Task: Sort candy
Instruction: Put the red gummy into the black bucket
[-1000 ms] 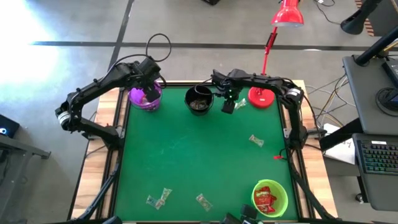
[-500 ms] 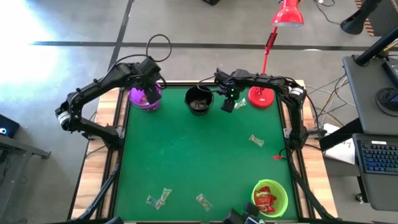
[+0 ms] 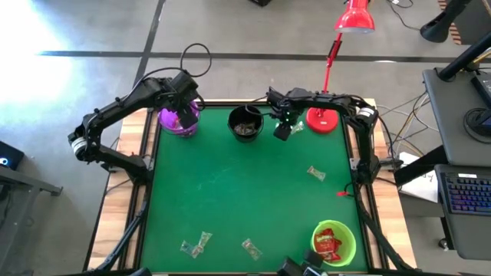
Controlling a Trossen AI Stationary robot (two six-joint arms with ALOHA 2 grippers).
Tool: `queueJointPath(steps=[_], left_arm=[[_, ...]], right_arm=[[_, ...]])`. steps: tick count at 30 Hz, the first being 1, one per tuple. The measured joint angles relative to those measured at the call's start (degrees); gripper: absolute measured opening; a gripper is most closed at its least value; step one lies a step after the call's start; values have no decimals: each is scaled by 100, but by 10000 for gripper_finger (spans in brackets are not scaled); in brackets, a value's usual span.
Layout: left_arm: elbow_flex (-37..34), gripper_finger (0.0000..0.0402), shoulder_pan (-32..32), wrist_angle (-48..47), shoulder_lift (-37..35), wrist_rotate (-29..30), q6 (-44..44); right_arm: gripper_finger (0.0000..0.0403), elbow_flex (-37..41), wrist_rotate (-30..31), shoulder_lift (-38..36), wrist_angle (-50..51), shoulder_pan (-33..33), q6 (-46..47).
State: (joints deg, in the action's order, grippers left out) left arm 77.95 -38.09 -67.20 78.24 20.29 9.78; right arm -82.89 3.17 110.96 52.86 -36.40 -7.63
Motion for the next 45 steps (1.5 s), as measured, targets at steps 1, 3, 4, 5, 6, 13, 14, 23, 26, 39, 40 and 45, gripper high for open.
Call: queueJointPath(steps=[1, 3, 4, 5, 6, 13, 14, 23, 26, 39, 40, 45], left_arm=[[0, 132, 0, -4, 0, 0, 0], [0, 132, 0, -7, 0, 0, 0], [0, 132, 0, -7, 0, 0, 0], [0, 132, 0, -7, 0, 2, 0], [0, 132, 0, -6, 0, 2, 0], [0, 132, 0, 3, 0, 2, -20], [0, 132, 0, 9, 0, 2, -20], [-2, 132, 0, 59, 2, 3, -20], [-2, 132, 0, 69, 4, 4, -20], [-2, 132, 0, 72, 7, 4, -20], [-2, 132, 0, 72, 7, 4, -20], [-2, 132, 0, 74, 7, 4, -20]], right_arm=[[179, 0, 29, 0, 2, 0, 69], [173, 0, 43, 0, 0, 0, 210], [170, 0, 47, 0, 0, -2, 240], [167, 0, 47, 0, 0, -2, 261], [165, 0, 71, 0, 1, -2, 269], [164, 8, 137, 0, 1, -2, 256], [163, 13, 140, 0, 6, 0, 241], [122, 15, 319, 53, -26, 0, 325], [101, 15, 351, 61, -24, 2, 325], [10, 15, 351, 63, -26, 2, 620], [9, 15, 349, 63, -22, 2, 620], [9, 15, 283, 47, 134, 0, 655]])
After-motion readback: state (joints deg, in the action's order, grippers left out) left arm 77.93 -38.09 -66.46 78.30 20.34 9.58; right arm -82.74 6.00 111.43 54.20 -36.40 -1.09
